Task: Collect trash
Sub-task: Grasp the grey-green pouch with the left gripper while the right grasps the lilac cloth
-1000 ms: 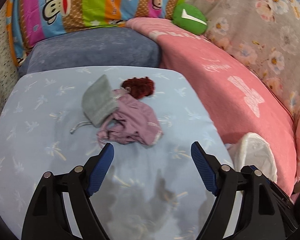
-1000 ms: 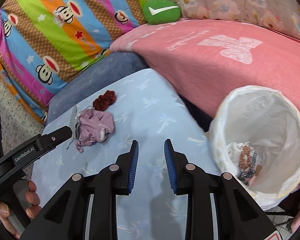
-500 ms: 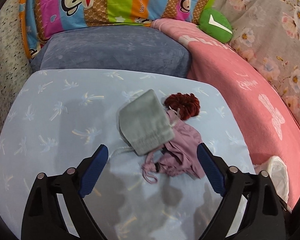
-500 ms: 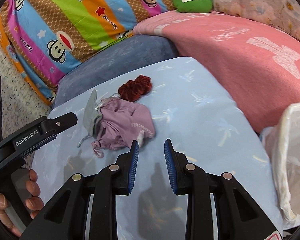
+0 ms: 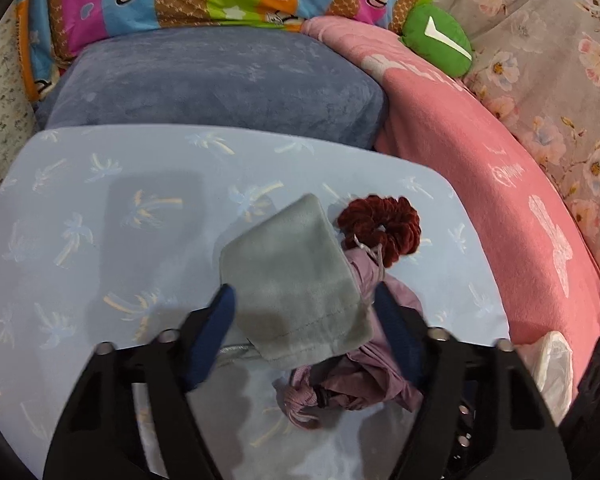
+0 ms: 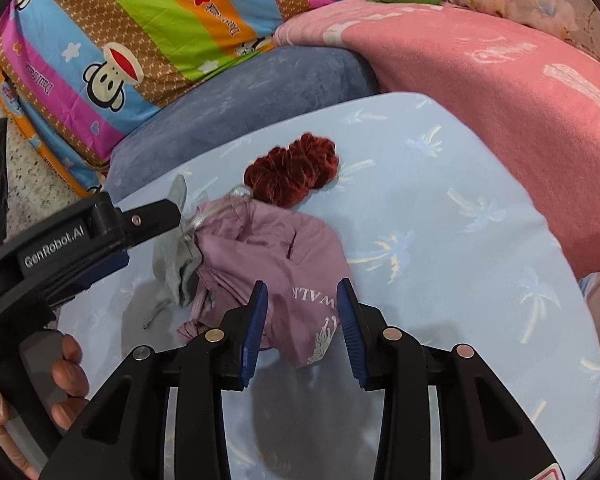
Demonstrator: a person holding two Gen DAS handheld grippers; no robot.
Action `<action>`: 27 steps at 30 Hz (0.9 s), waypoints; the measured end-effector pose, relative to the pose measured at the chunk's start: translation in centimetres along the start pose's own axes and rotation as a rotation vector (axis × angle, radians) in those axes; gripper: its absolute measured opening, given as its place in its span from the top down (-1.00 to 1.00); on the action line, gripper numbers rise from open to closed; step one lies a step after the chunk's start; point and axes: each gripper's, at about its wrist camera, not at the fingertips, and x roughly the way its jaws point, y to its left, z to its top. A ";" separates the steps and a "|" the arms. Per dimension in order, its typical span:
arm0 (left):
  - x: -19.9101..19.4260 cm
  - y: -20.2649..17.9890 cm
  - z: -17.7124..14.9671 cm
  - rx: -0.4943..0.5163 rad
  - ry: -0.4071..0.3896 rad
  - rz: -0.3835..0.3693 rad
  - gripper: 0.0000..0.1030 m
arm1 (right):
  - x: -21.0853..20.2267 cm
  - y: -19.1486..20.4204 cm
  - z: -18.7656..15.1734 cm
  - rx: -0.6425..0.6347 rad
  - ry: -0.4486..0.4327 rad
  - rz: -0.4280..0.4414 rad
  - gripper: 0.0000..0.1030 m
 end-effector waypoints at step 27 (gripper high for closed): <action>-7.4 -6.2 -4.3 0.095 -0.053 -0.111 1.00 | -10.7 -2.5 -3.5 0.064 -0.168 0.053 0.94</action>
